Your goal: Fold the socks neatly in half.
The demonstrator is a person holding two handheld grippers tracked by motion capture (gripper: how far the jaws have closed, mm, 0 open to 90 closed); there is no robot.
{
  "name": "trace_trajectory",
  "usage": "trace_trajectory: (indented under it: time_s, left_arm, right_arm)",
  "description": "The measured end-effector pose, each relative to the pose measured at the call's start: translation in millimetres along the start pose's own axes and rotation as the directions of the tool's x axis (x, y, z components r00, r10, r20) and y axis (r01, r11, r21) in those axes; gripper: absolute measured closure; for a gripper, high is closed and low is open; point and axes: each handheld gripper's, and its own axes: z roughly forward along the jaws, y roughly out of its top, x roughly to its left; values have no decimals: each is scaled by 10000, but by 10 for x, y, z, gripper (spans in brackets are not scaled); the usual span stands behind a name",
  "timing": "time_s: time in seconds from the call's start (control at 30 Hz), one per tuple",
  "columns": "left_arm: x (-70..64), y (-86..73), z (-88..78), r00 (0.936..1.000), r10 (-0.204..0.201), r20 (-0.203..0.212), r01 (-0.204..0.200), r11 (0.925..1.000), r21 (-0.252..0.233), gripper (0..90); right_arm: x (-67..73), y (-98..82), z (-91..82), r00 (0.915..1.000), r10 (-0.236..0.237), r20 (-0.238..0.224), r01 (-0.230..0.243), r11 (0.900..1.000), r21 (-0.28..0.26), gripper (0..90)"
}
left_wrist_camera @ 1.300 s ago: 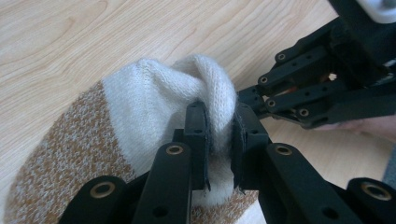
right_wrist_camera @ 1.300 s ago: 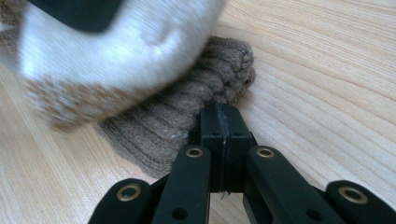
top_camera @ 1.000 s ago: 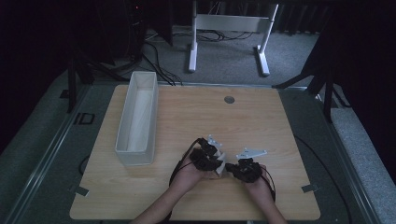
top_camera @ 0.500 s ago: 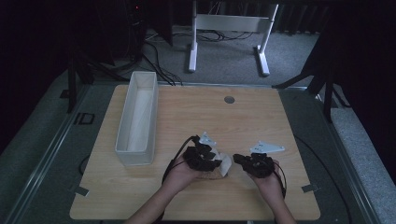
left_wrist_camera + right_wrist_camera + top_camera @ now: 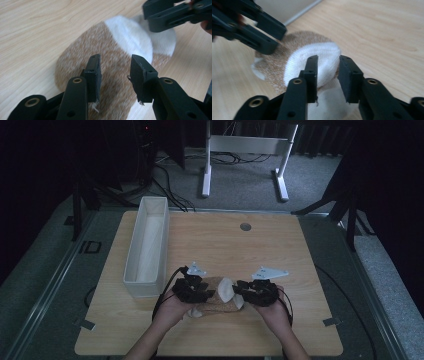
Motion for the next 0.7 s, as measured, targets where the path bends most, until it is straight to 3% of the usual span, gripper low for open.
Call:
trace_trajectory:
  time_s: [0.07, 0.17, 0.3, 0.4, 0.43, 0.53, 0.67, 0.7]
  left_arm:
    - [12, -20, -6, 10000, -26, -12, 26, 10000, 0, 601]
    - [72, -63, -37, 9997, -133, -211, 132, 9999, -63, 590]
    - [120, -64, -70, 9989, -236, -415, 228, 9995, -194, 589]
    - [140, -32, -84, 9975, -151, -697, 136, 9997, -211, 589]
    - [140, -32, -84, 9975, -151, -697, 136, 9997, -211, 589]
    - [108, -8, -49, 9966, -16, -826, -3, 9997, -235, 590]
    - [69, -21, 13, 9966, 138, -807, -148, 9998, -120, 653]
    - [43, -35, 58, 9974, 183, -698, -185, 9998, -22, 666]
  right_arm:
    - [-3, -8, 45, 10000, 24, 37, -25, 9999, 129, 669]
    - [9, -44, 181, 10000, -45, -87, 51, 9976, 685, 763]
    - [46, -31, 158, 9998, -165, -84, 170, 9977, 659, 831]
    - [128, 55, -1, 9986, -509, -153, 513, 9984, 241, 839]
    - [128, 55, -1, 9986, -509, -153, 513, 9984, 241, 839]
    - [178, 135, -217, 9978, -620, -237, 614, 9978, -259, 840]
    - [161, 97, -317, 9981, -603, -158, 598, 9978, -290, 840]
    - [128, 26, -328, 9984, -559, 13, 559, 9984, -55, 840]
